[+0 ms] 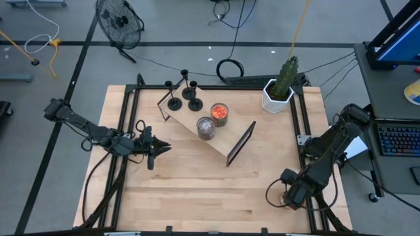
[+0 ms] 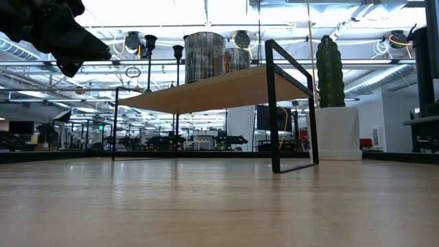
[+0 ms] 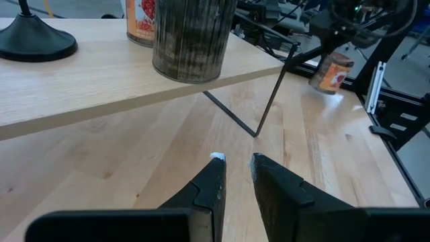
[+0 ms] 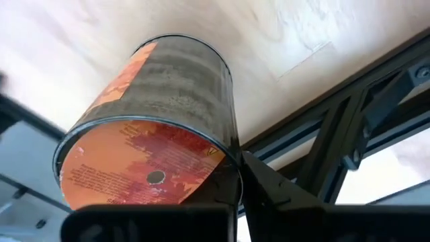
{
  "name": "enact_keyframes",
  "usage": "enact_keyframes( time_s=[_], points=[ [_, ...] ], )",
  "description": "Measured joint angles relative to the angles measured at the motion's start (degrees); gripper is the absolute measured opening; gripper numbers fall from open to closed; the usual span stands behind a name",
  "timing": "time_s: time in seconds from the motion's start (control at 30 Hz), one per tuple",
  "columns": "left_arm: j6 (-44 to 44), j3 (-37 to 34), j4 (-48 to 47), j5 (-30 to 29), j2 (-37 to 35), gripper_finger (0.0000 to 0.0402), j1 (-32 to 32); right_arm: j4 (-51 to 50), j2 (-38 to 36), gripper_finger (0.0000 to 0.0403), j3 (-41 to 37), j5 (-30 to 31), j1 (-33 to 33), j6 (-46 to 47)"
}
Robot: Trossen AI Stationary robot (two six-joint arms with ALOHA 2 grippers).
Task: Pick & Place candle stick holders
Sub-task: Put the orange scented candle on the shelf
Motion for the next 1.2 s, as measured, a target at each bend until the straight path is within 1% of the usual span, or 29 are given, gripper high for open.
enact_keyframes(
  time_s=[0.17,0.27,0.43,0.53,0.67,0.8,1.2],
  points=[
    [-0.02,0.00,0.00,0.00,0.00,0.0076,0.00,-2.81,-1.82,0.0001,2.62,1.73,-0.79,0.31],
    [-0.04,0.00,0.00,0.00,0.00,0.0076,0.00,-5.48,-2.50,0.0001,5.21,1.65,-1.56,-0.28],
    [-0.07,0.00,-0.02,0.00,0.02,0.0076,0.00,-9.67,-2.69,0.0001,11.20,1.72,-4.03,-2.58],
    [-0.05,0.00,-0.02,0.00,0.01,0.0076,0.00,-11.62,-2.71,0.0001,15.05,3.19,-6.21,-4.77],
    [0.02,-0.02,-0.02,0.00,0.02,0.0076,0.00,-13.57,-2.74,0.0000,19.77,3.70,-10.29,-8.73],
    [-0.02,0.00,-0.02,0.00,0.00,0.0076,0.00,-14.32,-2.74,0.0000,23.36,5.89,-14.96,-14.33],
    [-0.10,0.00,-0.02,0.00,0.00,0.0076,0.00,-13.09,-2.71,0.0000,28.59,6.57,-30.73,-33.50]
  ],
)
